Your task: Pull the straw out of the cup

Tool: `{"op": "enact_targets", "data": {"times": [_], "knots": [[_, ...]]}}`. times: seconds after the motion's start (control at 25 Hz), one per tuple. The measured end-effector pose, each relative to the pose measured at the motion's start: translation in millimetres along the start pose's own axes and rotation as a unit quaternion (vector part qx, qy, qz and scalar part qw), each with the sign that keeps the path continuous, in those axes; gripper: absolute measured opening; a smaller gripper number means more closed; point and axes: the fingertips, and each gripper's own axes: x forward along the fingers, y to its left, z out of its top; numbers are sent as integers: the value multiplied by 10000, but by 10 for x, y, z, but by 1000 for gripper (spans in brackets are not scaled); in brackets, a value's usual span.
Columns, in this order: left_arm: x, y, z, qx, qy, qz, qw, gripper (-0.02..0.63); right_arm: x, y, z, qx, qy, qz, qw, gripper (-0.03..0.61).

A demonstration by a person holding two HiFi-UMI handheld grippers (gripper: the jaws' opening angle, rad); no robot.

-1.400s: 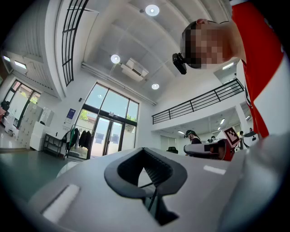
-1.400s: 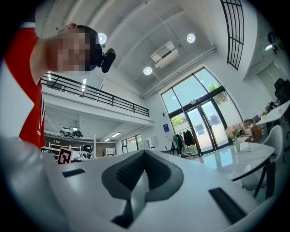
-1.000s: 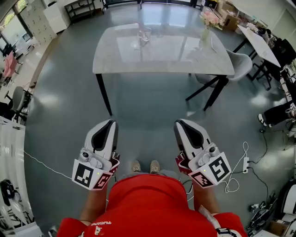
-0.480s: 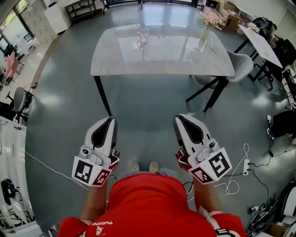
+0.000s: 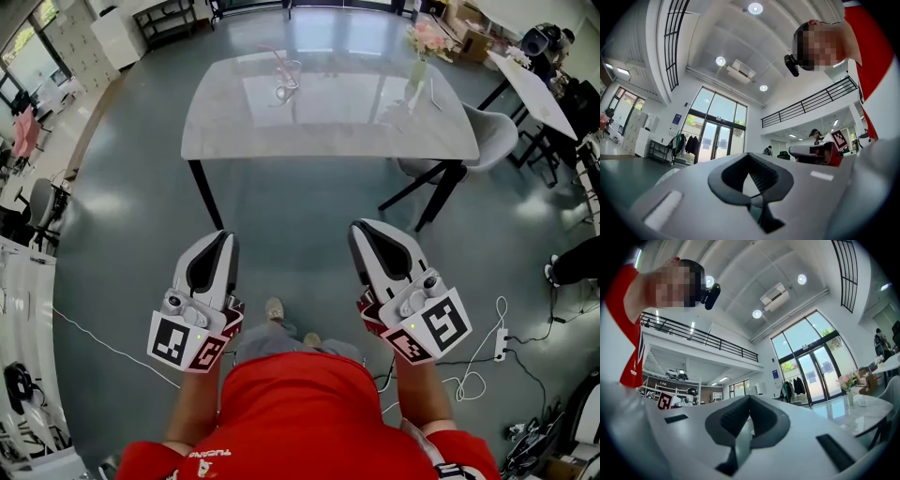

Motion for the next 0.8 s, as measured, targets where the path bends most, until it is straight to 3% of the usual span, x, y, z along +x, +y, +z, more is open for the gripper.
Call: {"op": "enact_targets", "data": {"times": [0.4, 0.8], "knots": [[484, 600, -118, 25, -108, -54, 9999, 5, 655, -401, -139, -64, 62, -74, 9999, 0], [1331, 1689, -153, -15, -123, -251, 9996, 5, 1865, -955, -229, -155, 166, -271, 9994, 0]]}}
